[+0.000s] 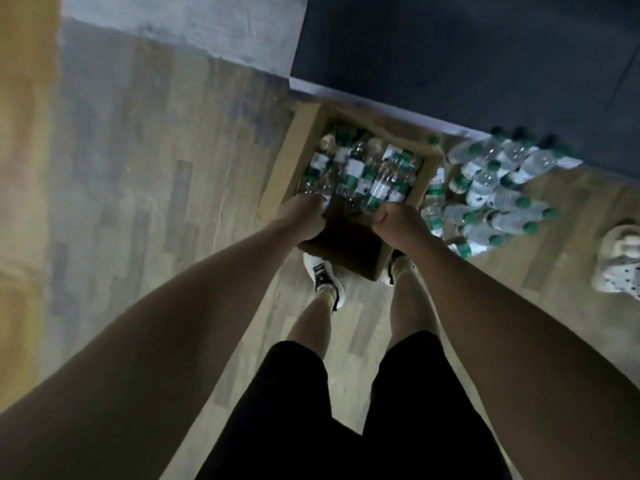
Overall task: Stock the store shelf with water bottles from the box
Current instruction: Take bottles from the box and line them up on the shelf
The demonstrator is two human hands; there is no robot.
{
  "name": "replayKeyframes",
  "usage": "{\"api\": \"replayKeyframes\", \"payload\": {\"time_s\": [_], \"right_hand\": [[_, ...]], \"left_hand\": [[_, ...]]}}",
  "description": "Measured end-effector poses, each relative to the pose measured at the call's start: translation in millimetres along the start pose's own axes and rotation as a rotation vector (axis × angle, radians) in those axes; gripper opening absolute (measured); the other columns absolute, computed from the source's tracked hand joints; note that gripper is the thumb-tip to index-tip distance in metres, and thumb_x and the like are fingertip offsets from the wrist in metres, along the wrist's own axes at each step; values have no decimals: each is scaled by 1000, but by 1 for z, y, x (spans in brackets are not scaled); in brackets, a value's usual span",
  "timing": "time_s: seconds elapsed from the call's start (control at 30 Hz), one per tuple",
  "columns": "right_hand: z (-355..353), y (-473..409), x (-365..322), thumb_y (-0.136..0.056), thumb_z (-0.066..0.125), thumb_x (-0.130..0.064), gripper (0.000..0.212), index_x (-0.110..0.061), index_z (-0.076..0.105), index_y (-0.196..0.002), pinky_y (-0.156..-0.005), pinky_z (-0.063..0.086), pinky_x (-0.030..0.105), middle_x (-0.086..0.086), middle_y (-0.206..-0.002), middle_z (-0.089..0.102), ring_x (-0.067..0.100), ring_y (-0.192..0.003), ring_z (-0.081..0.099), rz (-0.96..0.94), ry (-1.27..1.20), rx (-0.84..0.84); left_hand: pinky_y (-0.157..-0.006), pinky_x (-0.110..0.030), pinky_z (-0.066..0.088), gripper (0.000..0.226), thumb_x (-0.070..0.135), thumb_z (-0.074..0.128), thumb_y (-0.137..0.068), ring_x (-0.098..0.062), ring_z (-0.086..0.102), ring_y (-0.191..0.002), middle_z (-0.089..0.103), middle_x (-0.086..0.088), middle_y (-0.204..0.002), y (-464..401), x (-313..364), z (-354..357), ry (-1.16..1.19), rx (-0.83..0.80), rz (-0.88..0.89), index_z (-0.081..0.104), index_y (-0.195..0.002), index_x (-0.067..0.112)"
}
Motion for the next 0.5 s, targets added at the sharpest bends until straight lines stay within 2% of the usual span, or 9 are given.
{"api": "replayKeyframes", "payload": {"time_s": [0.03, 0.13, 0.3, 0.43, 0.5], "right_hand": [[12, -14, 9, -91, 60, -15, 14, -4, 66, -97, -76, 53, 36, 17, -93, 66, 29, -83, 61, 9, 2, -17], [47, -49, 30, -91, 60, -16, 16, -3, 67, -98, -81, 56, 43, 18, -94, 67, 33, -90, 65, 38, 3, -47], [93, -100, 54, -94, 60, -16, 20, -2, 66, -107, -83, 55, 39, 17, -102, 67, 31, -94, 64, 61, -9, -74], [121, -140, 72, -93, 61, -18, 26, -7, 64, -116, -88, 55, 44, 14, -112, 65, 29, -100, 63, 74, -52, -77], [130, -159, 83, -93, 60, -20, 30, -9, 61, -121, -90, 54, 43, 12, -118, 62, 29, -106, 62, 70, -43, -90]], "left_hand": [[-80, -37, 49, 30, 15, 52, -94, -36, 60, -109, 60, -16, -125, -15, -6, 16, 6, 22, -10, 59, -123, 9], [-76, -40, 52, 22, 17, 53, -95, -32, 61, -100, 62, -13, -116, -38, -18, 44, -9, -50, -81, 59, -115, 11], [-78, -39, 54, 22, 21, 53, -93, -30, 61, -102, 63, -10, -115, -83, -39, 90, -7, -77, -118, 60, -112, 14], [-70, -35, 49, 23, 21, 53, -94, -28, 60, -100, 61, -8, -114, -115, -44, 128, 14, -94, -134, 58, -116, 17], [-73, -36, 51, 21, 22, 53, -95, -27, 59, -99, 60, -8, -114, -133, -42, 146, 57, -86, -126, 57, -114, 15]]}}
Point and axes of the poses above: each hand's wrist, its own y-axis away from the middle knuckle, its own z-axis out of the palm, x = y × z, the point moved 1 cm from there along -y, towards the middle knuckle
